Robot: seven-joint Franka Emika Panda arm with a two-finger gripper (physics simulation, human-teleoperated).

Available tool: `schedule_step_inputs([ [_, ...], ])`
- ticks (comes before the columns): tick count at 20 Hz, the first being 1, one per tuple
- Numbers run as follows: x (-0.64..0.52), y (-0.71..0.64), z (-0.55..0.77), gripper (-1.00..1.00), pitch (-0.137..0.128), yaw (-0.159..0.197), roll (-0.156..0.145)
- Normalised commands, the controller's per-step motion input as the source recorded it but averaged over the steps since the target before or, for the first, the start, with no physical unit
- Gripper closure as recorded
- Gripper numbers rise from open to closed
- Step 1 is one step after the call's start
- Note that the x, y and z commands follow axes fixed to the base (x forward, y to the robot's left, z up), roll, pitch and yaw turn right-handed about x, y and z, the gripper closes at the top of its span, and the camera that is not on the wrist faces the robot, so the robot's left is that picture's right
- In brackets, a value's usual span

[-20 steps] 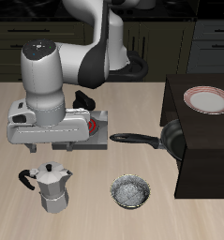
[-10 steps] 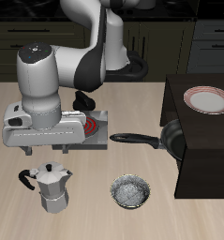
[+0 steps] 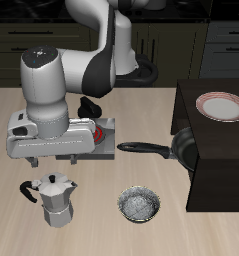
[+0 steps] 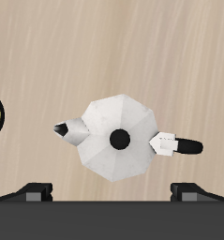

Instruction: Place the frypan on the top layer of the shelf and place the moka pot on the stove

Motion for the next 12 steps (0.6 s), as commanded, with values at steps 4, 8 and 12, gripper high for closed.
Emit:
schedule_step_inputs([
  [4, 0.03, -0.01, 0.0, -1.0, 0.0, -0.008, -0.012],
  [8, 0.03, 0.02, -0.04, -1.0, -0.003, -0.012, -0.008],
  [12, 0.03, 0.03, -0.08, -1.0, 0.012, -0.003, 0.002],
])
